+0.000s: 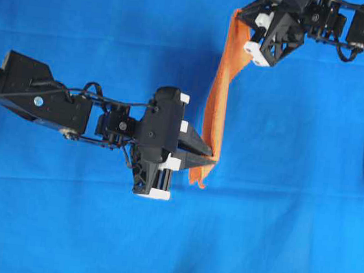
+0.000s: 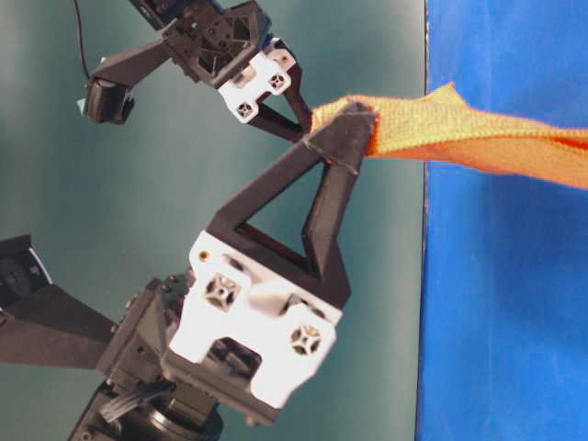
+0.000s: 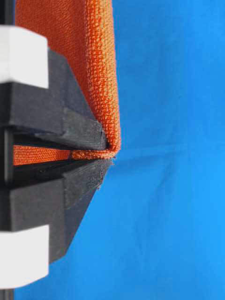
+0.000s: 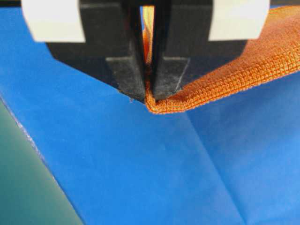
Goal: Fold the orange towel.
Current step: 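Lift the towel and swing the left gripper's end over toward the right gripper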
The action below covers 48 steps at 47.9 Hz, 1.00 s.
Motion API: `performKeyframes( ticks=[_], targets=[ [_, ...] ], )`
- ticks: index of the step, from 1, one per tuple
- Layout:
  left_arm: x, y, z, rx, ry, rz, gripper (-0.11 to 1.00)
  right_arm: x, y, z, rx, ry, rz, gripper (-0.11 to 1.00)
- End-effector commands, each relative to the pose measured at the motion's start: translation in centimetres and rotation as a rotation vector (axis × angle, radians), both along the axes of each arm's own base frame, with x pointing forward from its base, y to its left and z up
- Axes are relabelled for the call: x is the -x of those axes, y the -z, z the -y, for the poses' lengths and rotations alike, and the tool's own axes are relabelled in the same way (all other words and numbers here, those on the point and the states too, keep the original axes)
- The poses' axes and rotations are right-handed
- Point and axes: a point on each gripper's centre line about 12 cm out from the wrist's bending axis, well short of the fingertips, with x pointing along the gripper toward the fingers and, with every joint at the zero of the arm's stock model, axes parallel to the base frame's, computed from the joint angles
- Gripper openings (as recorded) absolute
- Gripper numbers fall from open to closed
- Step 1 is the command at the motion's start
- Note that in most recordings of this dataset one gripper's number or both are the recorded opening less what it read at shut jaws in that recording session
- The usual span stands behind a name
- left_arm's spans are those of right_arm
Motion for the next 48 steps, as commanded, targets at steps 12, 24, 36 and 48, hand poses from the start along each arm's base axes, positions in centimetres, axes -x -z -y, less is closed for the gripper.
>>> performKeyframes(
  ticks=[12,24,36,48],
  targets=[
    [-3.5,-1.7,1.7,-0.037,0.046,0.125,0.02,2.8,-1.0,0.5,0.015,0.047,0.022,0.02],
    [-8.5,-1.2,2.4,-0.049,0.051,0.186,0.02,5.8,-0.6,-0.5,0.009,0.071,-0.008,0.02],
    [-10.0,0.8,2.8,-0.048,0.053,0.169,0.02,5.6,0.0,-0.4,0.005,0.069,-0.032,0.02],
    [-7.1,2.4,2.8,-0.008,0.041,0.134,0.02,2.2,1.8,0.8,0.018,0.007,-0.032,0.02]
  ],
)
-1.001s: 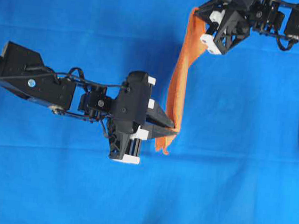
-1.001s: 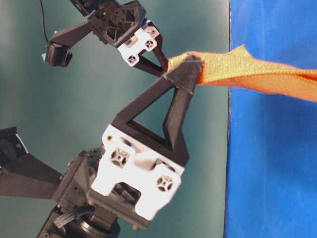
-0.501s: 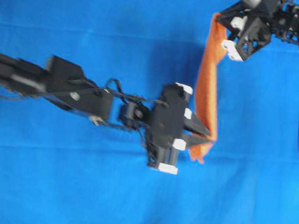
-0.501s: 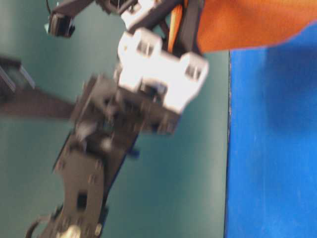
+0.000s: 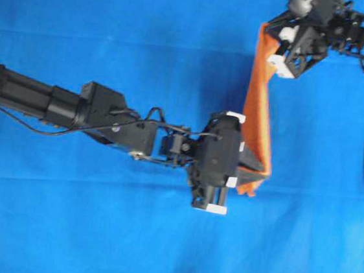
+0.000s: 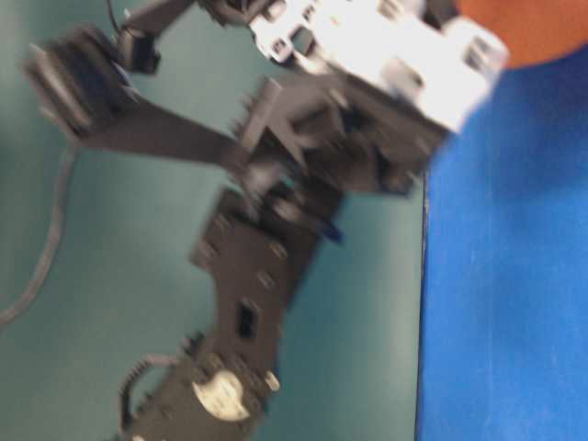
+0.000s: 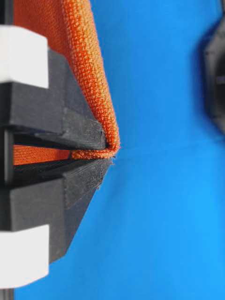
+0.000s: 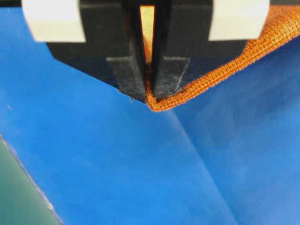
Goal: Fold the orange towel.
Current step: 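Lift the towel and swing the left gripper's end over toward the right gripper, then lay the folded towel down and open both grippers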
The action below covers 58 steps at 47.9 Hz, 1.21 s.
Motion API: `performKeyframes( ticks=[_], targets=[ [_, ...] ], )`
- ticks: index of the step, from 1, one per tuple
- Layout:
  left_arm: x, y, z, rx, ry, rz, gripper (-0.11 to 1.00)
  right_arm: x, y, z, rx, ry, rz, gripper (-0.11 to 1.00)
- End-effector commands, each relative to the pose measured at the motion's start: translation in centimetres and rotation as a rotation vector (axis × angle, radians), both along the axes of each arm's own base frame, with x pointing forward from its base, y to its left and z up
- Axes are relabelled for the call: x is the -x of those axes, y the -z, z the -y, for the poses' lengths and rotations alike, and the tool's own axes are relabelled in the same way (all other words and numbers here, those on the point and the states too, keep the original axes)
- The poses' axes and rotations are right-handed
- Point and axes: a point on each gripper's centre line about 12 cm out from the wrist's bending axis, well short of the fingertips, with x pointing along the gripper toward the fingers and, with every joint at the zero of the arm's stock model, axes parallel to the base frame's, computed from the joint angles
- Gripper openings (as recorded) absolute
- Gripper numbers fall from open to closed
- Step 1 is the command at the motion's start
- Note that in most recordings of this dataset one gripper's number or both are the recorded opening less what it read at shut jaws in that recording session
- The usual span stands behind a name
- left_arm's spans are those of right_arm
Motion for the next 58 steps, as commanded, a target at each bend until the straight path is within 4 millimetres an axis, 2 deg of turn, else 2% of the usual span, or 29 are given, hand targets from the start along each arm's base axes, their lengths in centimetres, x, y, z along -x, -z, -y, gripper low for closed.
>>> performKeyframes(
  ticks=[1,10,19,29,47,49,52,56,58],
  targets=[
    [1.4,-2.4,1.8,0.042,0.023,0.061,0.02,-1.7,-0.7,1.2,0.027,-0.011,0.042,0.02],
    [5.0,-0.2,1.2,0.154,-0.026,-0.008,0.02,-5.0,0.8,1.9,0.022,-0.053,0.054,0.02],
    [7.7,1.3,1.6,0.208,-0.04,-0.058,0.02,-7.1,1.4,2.0,0.032,-0.087,0.046,0.02],
    [8.3,2.0,1.5,0.217,-0.047,-0.081,0.02,-8.3,1.7,1.8,0.045,-0.116,0.037,0.02],
    [8.7,2.5,0.7,0.215,-0.066,-0.102,0.03,-8.2,2.2,1.5,0.039,-0.121,0.025,0.03],
    [8.7,2.5,0.6,0.214,-0.067,-0.102,0.05,-8.2,2.3,1.5,0.04,-0.124,0.023,0.03],
    [8.7,2.5,0.6,0.216,-0.068,-0.102,0.17,-8.3,2.4,1.3,0.039,-0.128,0.02,0.03],
    [8.6,2.4,0.6,0.216,-0.068,-0.1,0.39,-8.4,2.4,1.0,0.044,-0.142,0.017,0.05],
    [8.6,2.4,0.7,0.214,-0.067,-0.1,0.51,-8.5,2.4,0.8,0.05,-0.151,0.014,0.13]
  ],
)
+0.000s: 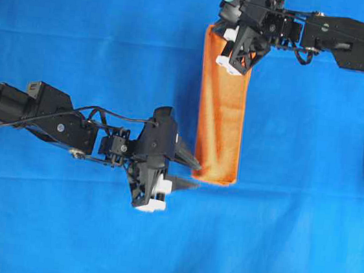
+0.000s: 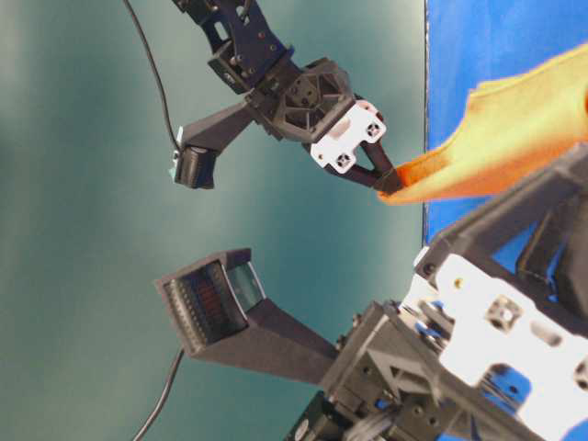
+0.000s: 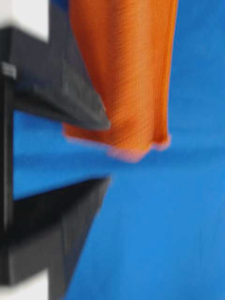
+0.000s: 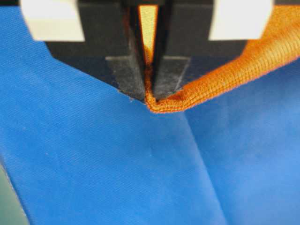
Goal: Fold the orange towel.
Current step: 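Lay the folded towel down and open both grippers, then retract both grippers to the sides of the table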
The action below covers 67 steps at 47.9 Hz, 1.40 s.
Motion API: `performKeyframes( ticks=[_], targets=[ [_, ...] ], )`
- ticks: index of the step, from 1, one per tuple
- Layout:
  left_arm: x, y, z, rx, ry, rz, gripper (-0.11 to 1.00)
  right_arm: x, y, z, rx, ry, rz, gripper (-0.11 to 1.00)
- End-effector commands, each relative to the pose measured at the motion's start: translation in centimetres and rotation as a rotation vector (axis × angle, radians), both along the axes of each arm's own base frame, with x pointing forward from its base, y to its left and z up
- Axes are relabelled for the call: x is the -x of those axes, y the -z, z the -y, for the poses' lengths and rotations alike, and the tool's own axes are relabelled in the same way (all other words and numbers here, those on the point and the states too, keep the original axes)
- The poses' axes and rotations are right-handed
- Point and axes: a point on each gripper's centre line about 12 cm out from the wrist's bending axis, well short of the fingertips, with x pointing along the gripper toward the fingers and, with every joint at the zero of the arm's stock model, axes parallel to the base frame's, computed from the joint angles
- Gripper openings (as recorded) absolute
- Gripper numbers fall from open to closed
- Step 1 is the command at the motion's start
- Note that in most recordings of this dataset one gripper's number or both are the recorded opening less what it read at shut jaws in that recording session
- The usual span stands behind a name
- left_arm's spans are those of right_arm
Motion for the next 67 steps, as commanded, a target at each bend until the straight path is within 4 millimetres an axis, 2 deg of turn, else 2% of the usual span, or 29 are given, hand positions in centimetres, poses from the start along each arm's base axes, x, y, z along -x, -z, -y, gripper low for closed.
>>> performKeyframes(
  ticks=[1,3,6,9,15,21,33,43,50,58,67],
  targets=[
    [-0.3,-2.1,0.1,0.004,0.005,0.054,0.56,-0.7,-1.1,-0.4,0.022,-0.024,0.03,0.19],
    [-0.3,-2.1,0.2,0.002,0.008,0.049,0.61,-0.7,-1.1,-0.6,0.028,-0.035,0.027,0.32],
    [-0.2,-2.2,0.1,-0.001,0.008,0.047,0.59,-0.7,-1.1,-0.7,0.03,-0.039,0.024,0.5],
    [-0.1,-2.4,0.1,-0.002,0.009,0.044,0.56,-0.8,-1.1,-0.7,0.033,-0.043,0.025,0.6],
    [0.2,-3.6,0.1,-0.011,0.016,0.051,0.53,-0.8,-1.0,-1.0,0.039,-0.054,0.016,0.55],
    [1.1,-5.4,-0.3,-0.022,0.018,0.061,0.53,-0.7,-1.3,-1.3,0.042,-0.057,0.016,0.54],
    [4.6,-9.2,-2.9,-0.057,-0.014,0.129,0.53,1.0,-3.7,-4.2,0.054,-0.107,0.07,0.54],
    [8.0,-10.4,-6.1,-0.095,-0.086,0.21,0.53,4.0,-5.6,-8.4,0.035,-0.184,0.177,0.54],
    [11.1,-10.8,-8.1,-0.121,-0.142,0.291,0.53,7.0,-6.1,-10.6,-0.014,-0.205,0.273,0.54],
    [14.8,-11.0,-8.8,-0.133,-0.174,0.346,0.53,10.4,-6.7,-12.0,-0.047,-0.202,0.358,0.54],
    [17.5,-11.0,-8.7,-0.13,-0.178,0.375,0.53,13.4,-6.4,-13.1,-0.074,-0.216,0.454,0.54]
  ],
)
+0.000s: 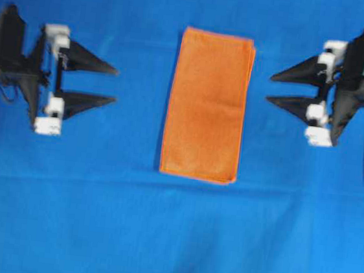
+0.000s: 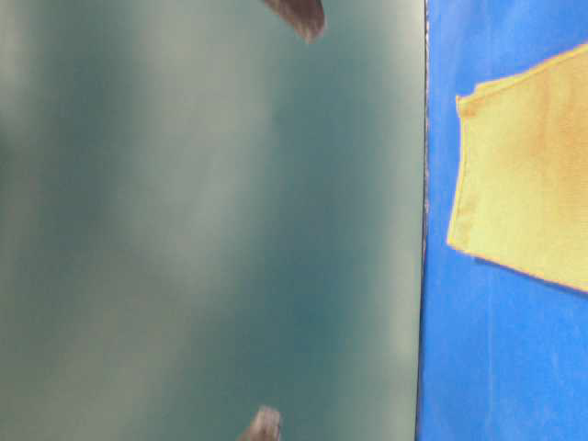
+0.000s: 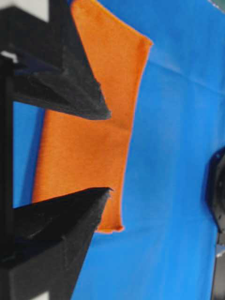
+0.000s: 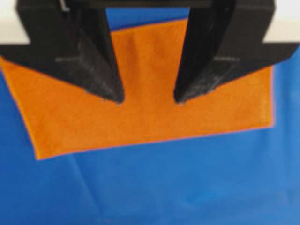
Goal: Fold the orange towel.
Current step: 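Retract both grippers to the sides of the table, then grasp the far corners of the folded towel with both grippers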
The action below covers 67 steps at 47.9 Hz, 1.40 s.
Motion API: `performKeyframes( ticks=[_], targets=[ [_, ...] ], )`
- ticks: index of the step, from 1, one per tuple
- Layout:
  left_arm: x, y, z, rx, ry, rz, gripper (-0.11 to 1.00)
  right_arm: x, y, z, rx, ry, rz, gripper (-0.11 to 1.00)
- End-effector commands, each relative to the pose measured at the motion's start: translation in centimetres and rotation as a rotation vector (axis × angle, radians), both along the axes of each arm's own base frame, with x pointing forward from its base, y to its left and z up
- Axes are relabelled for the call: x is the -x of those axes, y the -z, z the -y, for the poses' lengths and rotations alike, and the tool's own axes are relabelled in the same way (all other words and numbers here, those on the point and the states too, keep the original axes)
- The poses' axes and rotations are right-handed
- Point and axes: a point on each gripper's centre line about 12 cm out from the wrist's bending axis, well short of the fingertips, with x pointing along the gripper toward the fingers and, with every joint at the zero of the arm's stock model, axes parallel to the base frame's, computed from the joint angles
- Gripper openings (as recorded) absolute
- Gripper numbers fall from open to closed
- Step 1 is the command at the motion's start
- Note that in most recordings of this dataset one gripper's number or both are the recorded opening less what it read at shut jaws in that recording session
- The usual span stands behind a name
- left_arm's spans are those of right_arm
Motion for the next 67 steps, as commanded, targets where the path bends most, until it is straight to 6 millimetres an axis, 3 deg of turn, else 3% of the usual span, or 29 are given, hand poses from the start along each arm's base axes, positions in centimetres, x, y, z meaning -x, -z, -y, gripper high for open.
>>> performKeyframes(
  ticks=[1,20,28,34,42,56,67],
  targets=[
    [0.8,-0.7,0.0,0.001,-0.003,0.039,0.53,0.8,-0.5,-0.5,-0.008,-0.017,0.068,0.54],
    [0.7,-0.3,0.0,0.009,-0.004,0.024,0.53,0.7,-0.2,-0.4,-0.016,-0.013,0.064,0.54],
    [0.0,-0.3,-0.8,0.008,-0.031,0.016,0.53,0.5,-0.5,0.6,-0.016,0.028,0.061,0.54],
    [-1.4,0.3,-2.8,0.009,-0.098,-0.02,0.53,0.1,0.1,3.0,-0.024,0.118,0.014,0.54],
    [-5.0,1.4,-5.9,0.009,-0.171,-0.09,0.58,-1.1,2.0,6.4,-0.042,0.218,-0.095,0.54],
    [-9.6,6.3,-11.3,0.043,-0.279,-0.224,0.81,-4.0,6.7,10.9,-0.09,0.298,-0.267,0.54],
    [-12.0,10.2,-15.2,0.064,-0.346,-0.277,0.85,-4.9,10.3,12.6,-0.129,0.314,-0.329,0.55]
  ],
)
